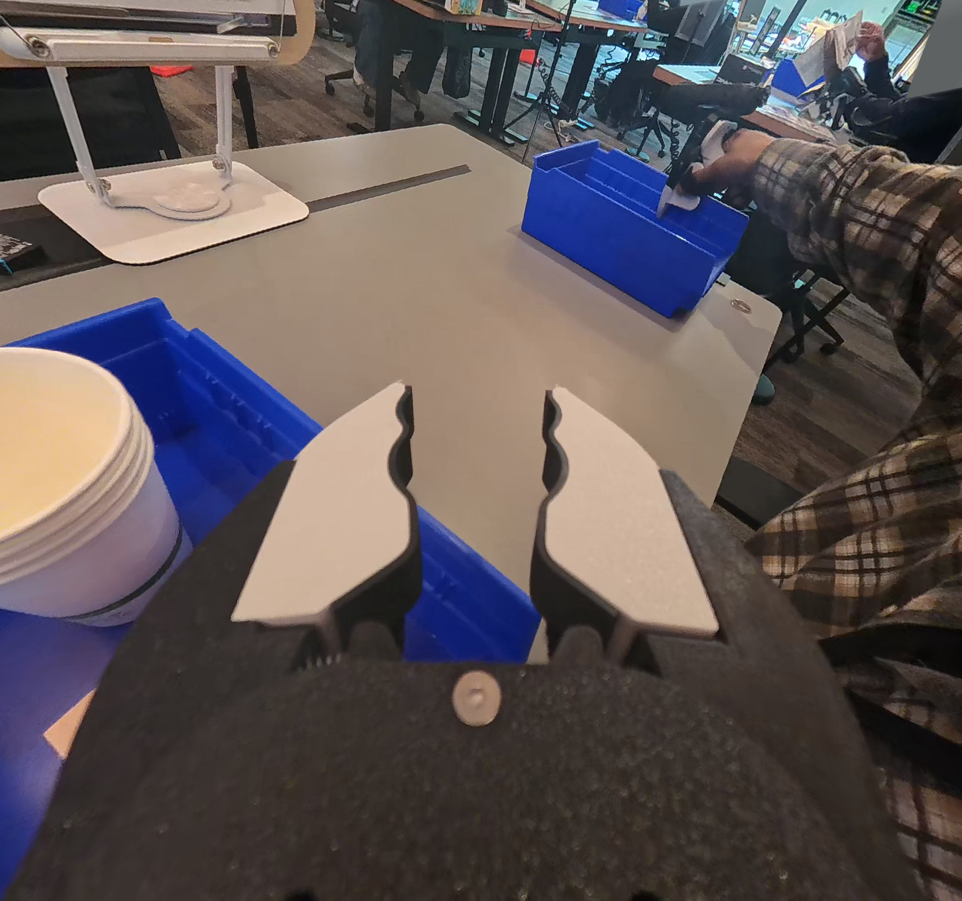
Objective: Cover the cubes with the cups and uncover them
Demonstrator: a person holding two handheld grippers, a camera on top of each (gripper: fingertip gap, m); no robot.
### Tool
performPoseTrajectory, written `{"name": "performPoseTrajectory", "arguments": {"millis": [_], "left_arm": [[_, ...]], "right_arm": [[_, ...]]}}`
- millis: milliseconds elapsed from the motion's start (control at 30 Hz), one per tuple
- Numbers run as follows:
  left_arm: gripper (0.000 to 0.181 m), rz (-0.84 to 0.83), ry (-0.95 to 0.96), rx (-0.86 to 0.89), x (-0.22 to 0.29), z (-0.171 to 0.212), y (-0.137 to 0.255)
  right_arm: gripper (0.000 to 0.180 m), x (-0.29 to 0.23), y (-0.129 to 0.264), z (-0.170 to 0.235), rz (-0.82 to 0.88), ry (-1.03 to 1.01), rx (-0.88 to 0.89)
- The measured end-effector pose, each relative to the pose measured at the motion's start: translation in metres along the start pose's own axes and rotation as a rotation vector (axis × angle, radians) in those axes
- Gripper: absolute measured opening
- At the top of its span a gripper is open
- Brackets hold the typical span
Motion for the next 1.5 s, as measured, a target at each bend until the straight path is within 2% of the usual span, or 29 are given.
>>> {"name": "performPoseTrajectory", "arguments": {"millis": [100,133,167,233,267,433,600,700,833,900,1000,1100,1233,1500], "left_arm": [[0.047,-0.006,0.002,0.004,-0.003,-0.001,0.002],[0.048,-0.007,0.004,0.009,-0.003,-0.002,0.003],[0.049,-0.009,0.006,0.016,-0.004,-0.003,0.005],[0.051,-0.022,0.012,0.033,-0.008,-0.007,0.01],[0.053,-0.032,0.016,0.04,-0.01,-0.009,0.014],[0.064,-0.146,-0.016,0.046,-0.026,-0.012,0.042],[0.07,-0.305,-0.074,-0.02,-0.045,-0.005,0.079],[0.069,-0.395,-0.088,-0.074,-0.058,0.004,0.098],[0.067,-0.502,-0.101,-0.136,-0.079,0.017,0.116],[0.066,-0.537,-0.089,-0.16,-0.09,0.023,0.122],[0.066,-0.578,-0.054,-0.193,-0.111,0.031,0.131],[0.065,-0.603,0.005,-0.26,-0.132,0.043,0.139],[0.069,-0.699,0.074,-0.392,-0.161,0.064,0.143],[0.069,-0.759,0.24,-0.541,-0.194,0.089,0.124]], "right_arm": [[0.008,0.001,0.0,-0.001,0.006,0.002,0.017],[0.02,0.003,0.001,0.0,0.02,0.007,0.03],[0.049,0.005,0.003,0.0,0.039,0.011,0.042],[0.082,0.003,0.011,0.001,0.05,0.029,0.062],[0.092,0.001,0.018,0.001,0.053,0.041,0.091],[0.116,-0.03,0.082,-0.002,0.066,0.138,0.303],[0.118,-0.128,0.15,0.01,0.014,0.38,0.58],[0.117,-0.205,0.165,0.034,-0.064,0.562,0.713],[0.118,-0.303,0.146,0.072,-0.255,0.787,0.865],[0.116,-0.344,0.123,0.086,-0.366,0.879,0.92],[0.116,-0.392,0.078,0.093,-0.494,0.973,0.915],[0.114,-0.422,0.043,0.084,-0.559,1.038,0.955],[0.111,-0.432,0.009,0.062,-0.554,1.053,1.0],[0.106,-0.422,-0.024,0.061,-0.632,0.998,0.972]]}}
Point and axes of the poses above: each gripper's, where its closed fingertips meet, y back along the fingers, z out of its underside, x = y × z across the jaws, the point moved 1 cm from there along y, back along the fingers, and after that the axes turned 7 degrees about -z, right-handed, at the moved point
